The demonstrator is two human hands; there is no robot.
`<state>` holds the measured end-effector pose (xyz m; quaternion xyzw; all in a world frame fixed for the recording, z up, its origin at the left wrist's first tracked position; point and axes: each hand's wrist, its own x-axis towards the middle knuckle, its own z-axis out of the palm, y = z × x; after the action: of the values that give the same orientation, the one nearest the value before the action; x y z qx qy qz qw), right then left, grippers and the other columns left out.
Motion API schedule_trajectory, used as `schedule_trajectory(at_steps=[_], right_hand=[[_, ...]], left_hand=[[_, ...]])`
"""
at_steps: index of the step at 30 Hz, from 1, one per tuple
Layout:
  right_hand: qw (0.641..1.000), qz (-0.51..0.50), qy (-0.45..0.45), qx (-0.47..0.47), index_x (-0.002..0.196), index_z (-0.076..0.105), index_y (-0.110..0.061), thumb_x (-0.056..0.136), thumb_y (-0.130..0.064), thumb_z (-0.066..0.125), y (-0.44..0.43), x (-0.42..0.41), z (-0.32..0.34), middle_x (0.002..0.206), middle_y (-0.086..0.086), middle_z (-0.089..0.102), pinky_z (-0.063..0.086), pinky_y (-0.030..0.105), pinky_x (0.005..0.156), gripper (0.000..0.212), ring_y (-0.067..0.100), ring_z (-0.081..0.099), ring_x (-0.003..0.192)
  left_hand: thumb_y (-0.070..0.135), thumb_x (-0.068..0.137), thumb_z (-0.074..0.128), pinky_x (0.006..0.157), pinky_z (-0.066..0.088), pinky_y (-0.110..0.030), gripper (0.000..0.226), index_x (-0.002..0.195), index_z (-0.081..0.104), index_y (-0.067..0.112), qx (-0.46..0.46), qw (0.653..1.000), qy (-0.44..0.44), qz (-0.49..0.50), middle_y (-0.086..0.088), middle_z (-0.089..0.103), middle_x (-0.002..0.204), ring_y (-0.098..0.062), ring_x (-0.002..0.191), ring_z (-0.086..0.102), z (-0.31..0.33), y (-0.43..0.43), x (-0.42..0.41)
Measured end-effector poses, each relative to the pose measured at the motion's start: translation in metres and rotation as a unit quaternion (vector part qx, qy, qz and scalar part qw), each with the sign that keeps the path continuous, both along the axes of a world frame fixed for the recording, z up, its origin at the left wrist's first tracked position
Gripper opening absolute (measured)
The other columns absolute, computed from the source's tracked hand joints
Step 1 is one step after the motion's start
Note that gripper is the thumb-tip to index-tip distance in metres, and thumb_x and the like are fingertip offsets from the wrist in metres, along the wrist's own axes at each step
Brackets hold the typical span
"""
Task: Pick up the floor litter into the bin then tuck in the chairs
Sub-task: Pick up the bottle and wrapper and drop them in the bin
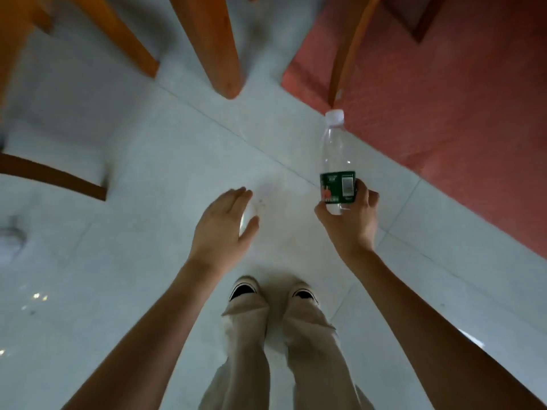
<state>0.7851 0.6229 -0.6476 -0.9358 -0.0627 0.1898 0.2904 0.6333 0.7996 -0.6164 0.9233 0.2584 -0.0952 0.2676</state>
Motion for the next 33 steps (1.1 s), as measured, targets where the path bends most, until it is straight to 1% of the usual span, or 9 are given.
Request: schedule_trajectory(at_steps=[3,6,10,15,18,20,23,26,33], right_hand=[[0.998,0.050,-0.008,-0.024,0.128,0.048,-0.006,0.068,-0.025,0.071,-0.013,-0.001,0.126,0.111,0.012,0.057,0.033,0.016,0.056,0.067,0.005,0.031,0.091],[0.998,0.069,-0.006,-0.004,0.128,0.046,-0.006,0.068,-0.020,0.073,-0.024,-0.009,0.255,0.104,0.014,0.060,0.037,0.024,0.066,0.067,0.019,0.045,0.084],[0.997,0.069,0.014,0.038,0.127,0.040,-0.018,0.073,-0.026,0.072,-0.033,-0.022,0.408,0.096,0.007,0.063,0.042,0.028,0.064,0.063,0.025,0.055,0.073],[0.985,0.137,-0.011,0.105,0.128,0.036,-0.022,0.074,-0.028,0.073,-0.040,-0.050,0.539,0.102,0.007,0.065,0.054,0.034,0.069,0.065,0.030,0.065,0.082],[0.971,0.202,-0.033,0.124,0.137,0.034,-0.028,0.074,-0.028,0.076,-0.055,-0.070,0.582,0.112,0.002,0.064,0.049,0.028,0.075,0.075,0.025,0.065,0.091],[0.963,0.231,-0.023,0.135,0.139,0.032,-0.032,0.072,-0.028,0.076,-0.066,-0.084,0.595,0.117,0.001,0.063,0.052,0.035,0.081,0.080,0.025,0.064,0.095],[0.955,0.270,0.011,0.120,0.138,0.030,-0.036,0.070,-0.033,0.074,-0.079,-0.107,0.598,0.116,0.001,0.062,0.054,0.042,0.080,0.080,0.027,0.064,0.092],[0.934,0.340,0.035,0.101,0.136,0.032,-0.034,0.073,-0.033,0.075,-0.081,-0.130,0.594,0.115,0.000,0.061,0.053,0.040,0.078,0.075,0.022,0.062,0.089],[0.879,0.458,0.049,0.122,0.133,0.036,-0.038,0.073,-0.031,0.076,-0.042,-0.183,0.603,0.113,-0.006,0.060,0.053,0.038,0.080,0.073,0.016,0.062,0.091]], left_hand=[[0.043,0.092,0.035,0.108,0.038,-0.038,0.059,0.136,0.051,0.006,-0.008,1.000,-0.001,0.015,-0.011,0.054,0.138,-0.028,0.129,0.048,0.126,-0.012,-0.004],[0.039,0.092,0.037,0.106,0.039,-0.039,0.056,0.135,0.052,0.006,0.006,0.999,-0.038,-0.004,-0.011,0.055,0.136,-0.029,0.128,0.050,0.250,-0.029,-0.003],[0.038,0.092,0.038,0.106,0.040,-0.040,0.054,0.133,0.054,0.007,0.036,0.997,-0.073,0.004,-0.010,0.057,0.135,-0.029,0.127,0.051,0.391,-0.046,-0.008],[0.037,0.093,0.041,0.107,0.036,-0.040,0.053,0.136,0.052,0.008,0.102,0.985,-0.125,0.056,-0.011,0.055,0.136,-0.032,0.128,0.049,0.519,-0.067,-0.042],[0.037,0.095,0.045,0.111,0.031,-0.041,0.052,0.141,0.046,0.012,0.150,0.974,-0.146,0.084,-0.009,0.050,0.142,-0.031,0.133,0.043,0.561,-0.089,-0.078],[0.039,0.096,0.043,0.114,0.027,-0.043,0.053,0.145,0.041,0.018,0.180,0.969,-0.140,0.093,-0.006,0.044,0.147,-0.029,0.138,0.036,0.573,-0.106,-0.107],[0.043,0.097,0.039,0.115,0.023,-0.043,0.054,0.148,0.036,0.025,0.202,0.969,-0.097,0.108,-0.002,0.039,0.151,-0.027,0.141,0.032,0.573,-0.129,-0.153],[0.045,0.096,0.038,0.115,0.027,-0.044,0.054,0.147,0.036,0.026,0.207,0.968,-0.045,0.133,-0.002,0.041,0.150,-0.028,0.139,0.036,0.568,-0.144,-0.199],[0.045,0.095,0.039,0.113,0.030,-0.041,0.053,0.144,0.042,0.024,0.201,0.928,-0.034,0.312,0.001,0.047,0.146,-0.025,0.136,0.041,0.580,-0.164,-0.282]])
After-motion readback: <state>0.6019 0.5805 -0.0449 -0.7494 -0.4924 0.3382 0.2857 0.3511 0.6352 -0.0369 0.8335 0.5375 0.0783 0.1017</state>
